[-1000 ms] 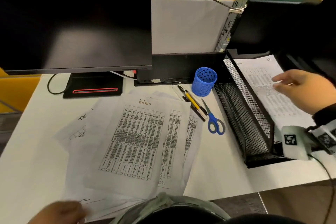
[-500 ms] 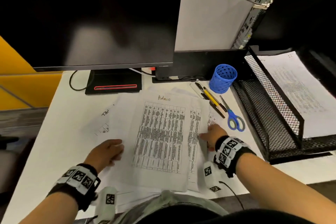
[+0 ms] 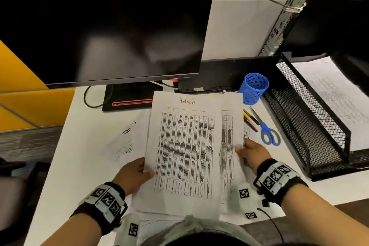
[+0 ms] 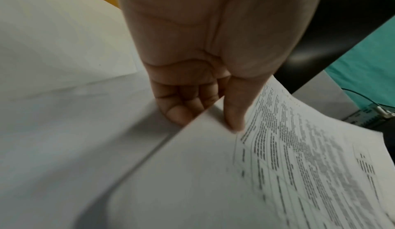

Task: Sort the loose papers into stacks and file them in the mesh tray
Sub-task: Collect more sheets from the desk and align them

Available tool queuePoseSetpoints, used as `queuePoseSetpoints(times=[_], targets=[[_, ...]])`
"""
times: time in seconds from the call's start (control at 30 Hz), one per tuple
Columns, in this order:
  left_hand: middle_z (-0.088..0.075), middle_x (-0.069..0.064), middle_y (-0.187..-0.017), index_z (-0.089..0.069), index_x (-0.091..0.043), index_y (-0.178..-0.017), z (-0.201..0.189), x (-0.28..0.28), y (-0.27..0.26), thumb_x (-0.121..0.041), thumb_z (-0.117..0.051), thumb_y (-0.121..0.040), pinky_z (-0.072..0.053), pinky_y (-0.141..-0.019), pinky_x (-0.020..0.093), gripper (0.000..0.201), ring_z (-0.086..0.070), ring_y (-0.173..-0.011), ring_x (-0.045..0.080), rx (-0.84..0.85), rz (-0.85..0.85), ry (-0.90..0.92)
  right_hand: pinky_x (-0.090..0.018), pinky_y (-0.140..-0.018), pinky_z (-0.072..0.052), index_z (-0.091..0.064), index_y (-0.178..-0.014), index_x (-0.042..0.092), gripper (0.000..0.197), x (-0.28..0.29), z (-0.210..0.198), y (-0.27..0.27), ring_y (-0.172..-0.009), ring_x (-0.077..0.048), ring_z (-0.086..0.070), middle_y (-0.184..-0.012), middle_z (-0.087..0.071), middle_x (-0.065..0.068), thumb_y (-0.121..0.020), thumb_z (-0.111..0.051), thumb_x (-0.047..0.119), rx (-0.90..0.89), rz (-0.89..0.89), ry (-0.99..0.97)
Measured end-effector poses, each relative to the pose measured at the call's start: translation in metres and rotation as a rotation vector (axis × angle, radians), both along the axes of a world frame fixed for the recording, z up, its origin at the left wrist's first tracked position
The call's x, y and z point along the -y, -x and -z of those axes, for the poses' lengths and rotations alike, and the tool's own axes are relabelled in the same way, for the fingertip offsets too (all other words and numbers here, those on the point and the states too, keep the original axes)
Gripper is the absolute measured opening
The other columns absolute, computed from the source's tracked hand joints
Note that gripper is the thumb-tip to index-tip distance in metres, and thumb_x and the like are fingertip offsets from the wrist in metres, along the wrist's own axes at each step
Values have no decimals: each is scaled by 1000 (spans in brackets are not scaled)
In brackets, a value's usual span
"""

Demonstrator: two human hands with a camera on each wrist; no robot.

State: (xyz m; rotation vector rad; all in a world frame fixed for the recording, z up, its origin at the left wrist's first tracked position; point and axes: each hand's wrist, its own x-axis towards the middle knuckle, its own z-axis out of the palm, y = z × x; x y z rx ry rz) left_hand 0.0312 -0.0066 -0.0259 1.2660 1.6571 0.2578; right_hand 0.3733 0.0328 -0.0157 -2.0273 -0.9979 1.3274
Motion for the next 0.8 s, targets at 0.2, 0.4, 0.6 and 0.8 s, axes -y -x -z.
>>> queuePoseSetpoints(times=[0.2,0.4,0.6,0.8], targets=[[-62,-4,-104,-49,-29,-109,-7,-12,6,-13,-75,-75,-48,-71,25,46,-63,-94,15,266,-229,-15,-23,-65,-53,-65,-92,10,18,12,-7,33,-69,-13,-66,-83,-72,-6,-86,-56,-4,-201,-150,-50],[-66,3,-112,-41,-29,-126,-5,-30,5,-26,-74,-78,-48,-74,31,58,-63,-100,20,430,-309,22,-31,-70,-51,-65,-106,4,27,11,-18,60,-84,-22,-63,-94,-71,-13,-86,-52,-9,-112,-324,-83],[-54,2,-137,-46,-17,-136,6,-31,-11,-56,-64,-77,-37,-109,42,73,-52,-123,25,209,-124,65,-18,-59,-49,-64,-103,14,29,15,-21,70,-71,-11,-65,-85,-70,-2,-90,-44,-3,-106,-303,-52],[-28,5,-153,-41,-18,-140,22,-34,-7,-59,-42,-88,-26,-114,41,66,-27,-139,27,-453,17,-83,-27,-62,-38,-58,-93,29,25,12,-19,63,-78,-22,-56,-87,-62,-2,-86,-50,52,-89,-51,14]])
